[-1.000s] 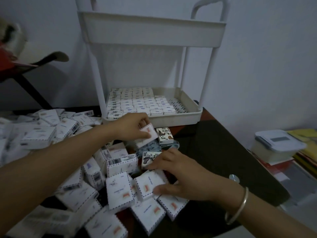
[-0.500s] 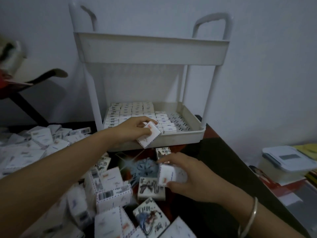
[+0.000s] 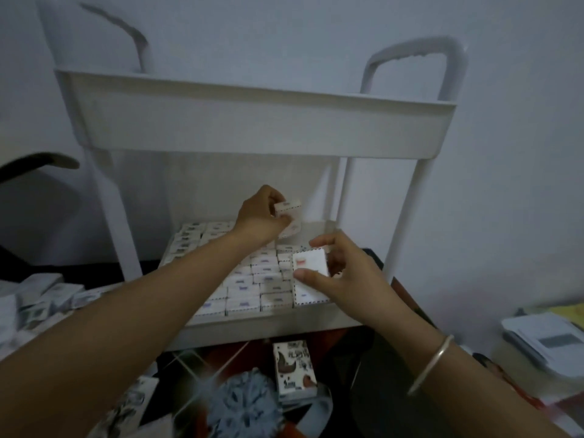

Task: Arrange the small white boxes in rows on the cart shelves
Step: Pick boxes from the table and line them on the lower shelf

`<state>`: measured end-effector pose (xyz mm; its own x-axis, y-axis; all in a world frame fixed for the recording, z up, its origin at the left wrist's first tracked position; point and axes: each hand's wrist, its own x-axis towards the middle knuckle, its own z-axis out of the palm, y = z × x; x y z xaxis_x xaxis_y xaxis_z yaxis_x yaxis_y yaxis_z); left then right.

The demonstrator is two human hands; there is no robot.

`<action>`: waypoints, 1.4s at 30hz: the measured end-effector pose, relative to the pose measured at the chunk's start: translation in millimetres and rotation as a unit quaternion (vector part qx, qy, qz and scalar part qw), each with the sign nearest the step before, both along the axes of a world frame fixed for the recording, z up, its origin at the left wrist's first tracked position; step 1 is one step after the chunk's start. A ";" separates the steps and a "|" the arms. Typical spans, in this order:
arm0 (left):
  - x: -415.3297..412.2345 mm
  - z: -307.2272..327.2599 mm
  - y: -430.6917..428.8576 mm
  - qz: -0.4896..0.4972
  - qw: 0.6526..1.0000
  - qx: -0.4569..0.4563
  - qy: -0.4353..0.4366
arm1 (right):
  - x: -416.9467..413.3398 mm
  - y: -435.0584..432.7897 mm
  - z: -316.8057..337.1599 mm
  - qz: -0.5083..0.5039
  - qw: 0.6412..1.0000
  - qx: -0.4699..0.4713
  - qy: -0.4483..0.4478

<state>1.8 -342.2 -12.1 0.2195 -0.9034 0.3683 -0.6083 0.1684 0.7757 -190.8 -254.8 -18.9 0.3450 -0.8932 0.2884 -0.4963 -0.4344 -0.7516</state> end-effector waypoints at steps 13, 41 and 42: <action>25.2 -31.6 -39.6 -0.103 0.973 0.126 -0.165 | -0.6 -91.2 -17.9 -0.107 0.992 -0.040 -0.055; 49.0 -24.3 11.9 -0.091 0.960 0.018 -0.265 | 69.4 -179.3 -52.1 0.047 0.984 0.155 0.079; 49.8 -24.9 16.2 -0.096 0.959 0.017 -0.267 | 69.0 -179.3 -54.3 0.047 0.984 0.153 0.083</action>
